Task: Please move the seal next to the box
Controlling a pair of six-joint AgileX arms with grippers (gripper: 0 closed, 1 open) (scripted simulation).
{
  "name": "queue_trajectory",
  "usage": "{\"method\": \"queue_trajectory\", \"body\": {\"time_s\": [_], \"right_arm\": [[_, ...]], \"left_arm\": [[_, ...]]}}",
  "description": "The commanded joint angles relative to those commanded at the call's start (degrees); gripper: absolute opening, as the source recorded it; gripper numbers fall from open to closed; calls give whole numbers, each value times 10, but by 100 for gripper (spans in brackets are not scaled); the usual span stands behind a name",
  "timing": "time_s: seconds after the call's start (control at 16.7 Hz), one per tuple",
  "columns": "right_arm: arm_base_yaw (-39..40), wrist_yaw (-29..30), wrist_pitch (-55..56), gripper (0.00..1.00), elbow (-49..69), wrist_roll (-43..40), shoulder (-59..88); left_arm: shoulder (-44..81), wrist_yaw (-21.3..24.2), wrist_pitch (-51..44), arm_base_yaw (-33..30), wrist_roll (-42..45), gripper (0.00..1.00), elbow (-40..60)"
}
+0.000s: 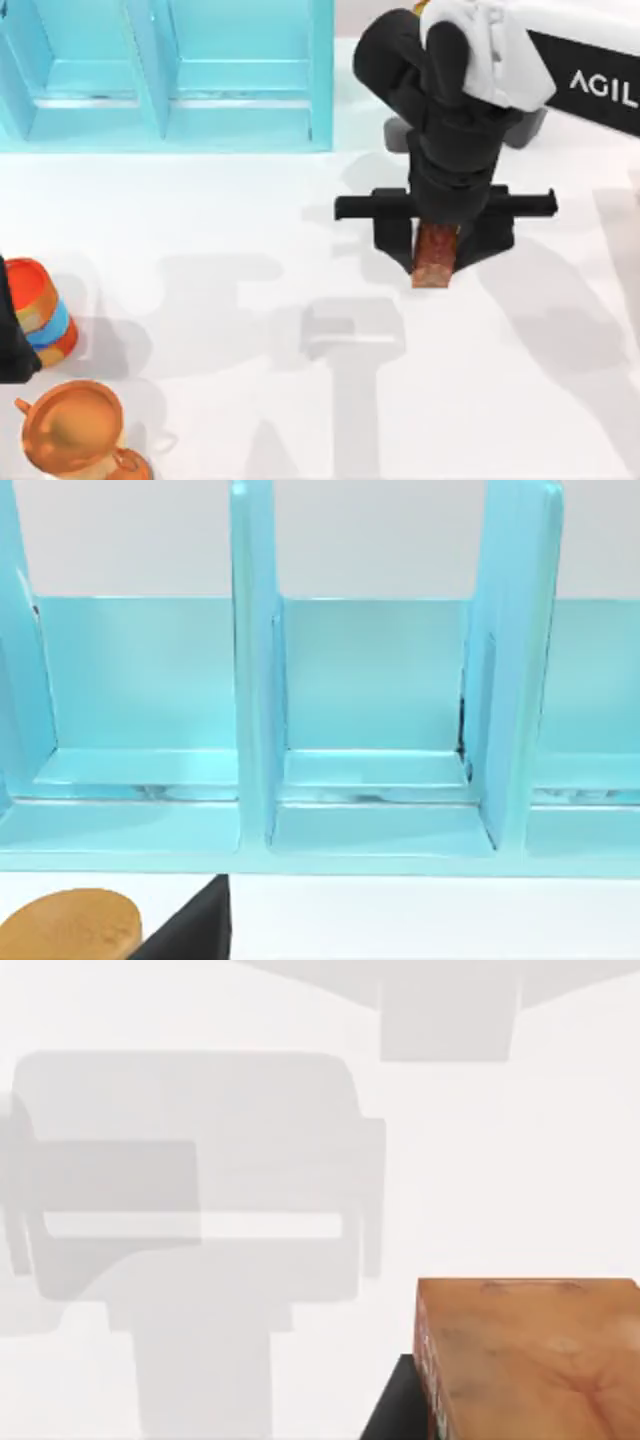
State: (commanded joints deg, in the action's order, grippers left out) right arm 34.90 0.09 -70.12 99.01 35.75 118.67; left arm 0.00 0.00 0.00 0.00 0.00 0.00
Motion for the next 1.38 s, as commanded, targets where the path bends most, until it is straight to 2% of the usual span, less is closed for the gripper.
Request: {"method": "queue_trajectory", "body": {"time_s": [0.3, 0.48, 0.6, 0.96, 1.2, 1.38], "right_arm": [[-210, 2, -86, 0, 78, -210, -5], [-286, 2, -119, 0, 108, -285, -7], [-306, 1, -128, 0, 117, -304, -9], [-308, 3, -119, 0, 111, -296, -8], [-306, 9, -61, 0, 56, -264, -12], [-304, 9, -14, 0, 1, -276, -6]], "left_arm": [[0, 0, 0, 0, 0, 100, 0], [0, 0, 0, 0, 0, 100, 0], [0, 0, 0, 0, 0, 100, 0], [0, 0, 0, 0, 0, 100, 0], [0, 0, 0, 0, 0, 100, 0], [0, 0, 0, 0, 0, 100, 0]]}}
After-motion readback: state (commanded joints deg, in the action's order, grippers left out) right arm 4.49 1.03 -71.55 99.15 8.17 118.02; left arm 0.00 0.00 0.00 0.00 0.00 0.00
